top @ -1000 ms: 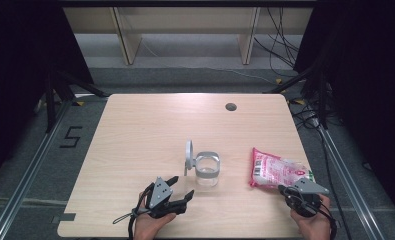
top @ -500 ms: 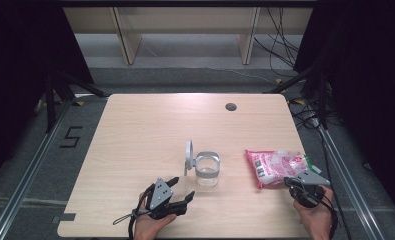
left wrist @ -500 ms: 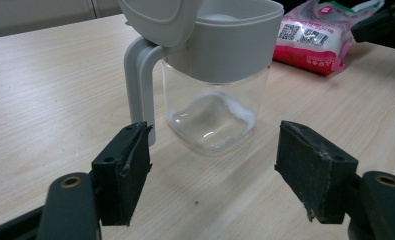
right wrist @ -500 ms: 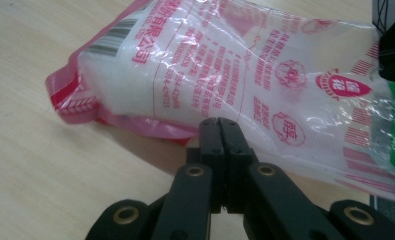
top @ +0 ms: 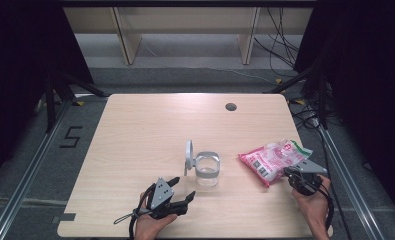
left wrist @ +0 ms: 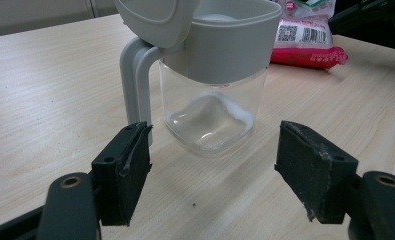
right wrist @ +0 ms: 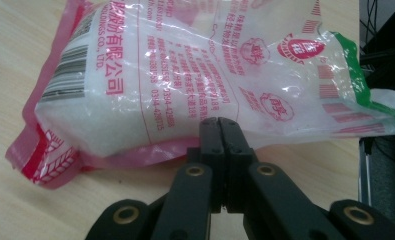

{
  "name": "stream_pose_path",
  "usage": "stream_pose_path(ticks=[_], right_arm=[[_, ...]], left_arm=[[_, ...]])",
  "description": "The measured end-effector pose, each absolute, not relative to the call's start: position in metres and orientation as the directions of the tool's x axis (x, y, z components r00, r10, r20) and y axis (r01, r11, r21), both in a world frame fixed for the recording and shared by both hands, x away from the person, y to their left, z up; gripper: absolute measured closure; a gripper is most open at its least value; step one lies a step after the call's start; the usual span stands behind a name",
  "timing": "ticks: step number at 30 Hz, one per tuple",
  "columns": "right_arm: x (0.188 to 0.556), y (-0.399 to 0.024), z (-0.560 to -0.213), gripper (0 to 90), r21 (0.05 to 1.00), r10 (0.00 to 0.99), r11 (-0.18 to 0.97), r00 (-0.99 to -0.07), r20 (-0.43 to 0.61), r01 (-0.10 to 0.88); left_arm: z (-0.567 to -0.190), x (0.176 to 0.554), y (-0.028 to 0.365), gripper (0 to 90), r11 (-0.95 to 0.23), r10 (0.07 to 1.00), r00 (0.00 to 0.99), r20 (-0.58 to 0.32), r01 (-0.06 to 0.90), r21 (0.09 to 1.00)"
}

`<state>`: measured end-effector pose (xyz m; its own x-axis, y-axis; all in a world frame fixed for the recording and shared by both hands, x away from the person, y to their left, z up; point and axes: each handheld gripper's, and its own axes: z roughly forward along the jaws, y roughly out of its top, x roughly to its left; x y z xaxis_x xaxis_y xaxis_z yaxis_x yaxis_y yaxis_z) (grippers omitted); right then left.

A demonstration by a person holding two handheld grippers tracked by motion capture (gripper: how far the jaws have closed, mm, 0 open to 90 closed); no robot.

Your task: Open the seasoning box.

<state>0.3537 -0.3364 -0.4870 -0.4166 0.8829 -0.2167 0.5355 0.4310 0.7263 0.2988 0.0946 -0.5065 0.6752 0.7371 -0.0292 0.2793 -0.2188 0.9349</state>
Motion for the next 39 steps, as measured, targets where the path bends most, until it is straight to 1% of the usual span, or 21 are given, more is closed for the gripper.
stream_pose_path(ticks=[6, 7, 9, 13, 14, 18, 22, 23, 26, 27, 28, 29, 30, 31, 32, 33, 35, 36, 37, 38, 39], right_arm=[[0.362, -0.337, -0.488, 90.0, 0.731, 0.896, 0.4, -0.405, -0.184, 0.553], [0.363, -0.338, -0.489, 90.0, 0.731, 0.89, 0.399, -0.426, -0.164, 0.553], [0.364, -0.337, -0.49, 90.0, 0.743, 0.908, 0.365, -0.39, -0.152, 0.561], [0.361, -0.345, -0.487, 90.0, 0.759, 0.915, 0.331, -0.388, -0.112, 0.561], [0.36, -0.345, -0.487, 89.6, 0.763, 0.926, 0.317, -0.356, -0.122, 0.563], [0.354, -0.354, -0.483, 81.7, 0.781, 0.946, 0.25, -0.317, -0.071, 0.572], [0.352, -0.362, -0.482, 67.1, 0.799, 0.963, 0.184, -0.267, -0.031, 0.573], [0.35, -0.359, -0.482, 62.6, 0.8, 0.977, 0.113, -0.212, 0.018, 0.59], [0.353, -0.366, -0.482, 52.7, 0.815, 0.976, 0.095, -0.216, 0.038, 0.572], [0.352, -0.365, -0.482, 50.7, 0.807, 0.978, 0.08, -0.203, 0.05, 0.585], [0.353, -0.367, -0.483, 48.6, 0.816, 0.977, 0.09, -0.21, 0.039, 0.57], [0.352, -0.363, -0.483, 46.7, 0.806, 0.983, 0.014, -0.158, 0.099, 0.592], [0.355, -0.368, -0.484, 45.6, 0.815, 0.979, 0.053, -0.191, 0.071, 0.577], [0.356, -0.368, -0.484, 44.7, 0.816, 0.981, 0.061, -0.186, 0.057, 0.575], [0.354, -0.363, -0.484, 43.6, 0.805, 0.982, -0.003, -0.149, 0.113, 0.593], [0.357, -0.369, -0.484, 42.9, 0.816, 0.978, 0.047, -0.192, 0.079, 0.576], [0.357, -0.365, -0.484, 40.8, 0.811, 0.98, -0.036, -0.14, 0.144, 0.584], [0.359, -0.367, -0.485, 39.8, 0.816, 0.982, -0.027, -0.139, 0.13, 0.578], [0.359, -0.367, -0.485, 39.8, 0.811, 0.979, -0.054, -0.129, 0.158, 0.583], [0.361, -0.372, -0.486, 39.4, 0.826, 0.979, -0.024, -0.155, 0.133, 0.562], [0.36, -0.369, -0.485, 38.9, 0.807, 0.973, -0.085, -0.125, 0.193, 0.584]], left_arm=[[-0.507, 0.299, 0.096, 29.1, -0.206, 0.735, 0.677, -0.039, 0.277, 0.939], [-0.507, 0.299, 0.096, 29.0, -0.205, 0.734, 0.678, -0.041, 0.279, 0.938], [-0.506, 0.299, 0.097, 29.1, -0.207, 0.741, 0.67, -0.037, 0.281, 0.937], [-0.506, 0.298, 0.098, 29.0, -0.206, 0.74, 0.671, -0.038, 0.28, 0.938], [-0.506, 0.299, 0.098, 29.0, -0.197, 0.738, 0.674, -0.043, 0.276, 0.941], [-0.506, 0.3, 0.099, 28.8, -0.241, 0.73, 0.684, 0.0, 0.256, 0.936], [-0.506, 0.3, 0.099, 28.7, -0.241, 0.729, 0.685, 0.002, 0.254, 0.937], [-0.507, 0.298, 0.097, 28.7, -0.215, 0.738, 0.674, -0.03, 0.276, 0.937], [-0.506, 0.298, 0.098, 28.7, -0.213, 0.741, 0.671, -0.035, 0.283, 0.935], [-0.506, 0.3, 0.099, 28.7, -0.235, 0.73, 0.683, -0.004, 0.257, 0.937], [-0.507, 0.299, 0.098, 28.7, -0.214, 0.74, 0.672, -0.032, 0.281, 0.936], [-0.508, 0.299, 0.097, 28.7, -0.209, 0.738, 0.674, -0.036, 0.279, 0.937], [-0.508, 0.299, 0.098, 28.6, -0.21, 0.738, 0.674, -0.037, 0.281, 0.936], [-0.508, 0.299, 0.098, 28.6, -0.208, 0.739, 0.673, -0.04, 0.284, 0.936], [-0.507, 0.299, 0.099, 28.6, -0.209, 0.738, 0.674, -0.037, 0.281, 0.937], [-0.507, 0.299, 0.099, 28.6, -0.213, 0.743, 0.669, -0.033, 0.283, 0.935], [-0.508, 0.299, 0.098, 28.5, -0.208, 0.739, 0.672, -0.037, 0.281, 0.937], [-0.508, 0.299, 0.098, 28.5, -0.204, 0.741, 0.67, -0.04, 0.282, 0.938], [-0.508, 0.298, 0.098, 28.5, -0.209, 0.739, 0.673, -0.04, 0.284, 0.936], [-0.507, 0.299, 0.098, 28.4, -0.21, 0.737, 0.674, -0.038, 0.283, 0.936], [-0.507, 0.299, 0.098, 28.4, -0.208, 0.736, 0.675, -0.04, 0.283, 0.936]])
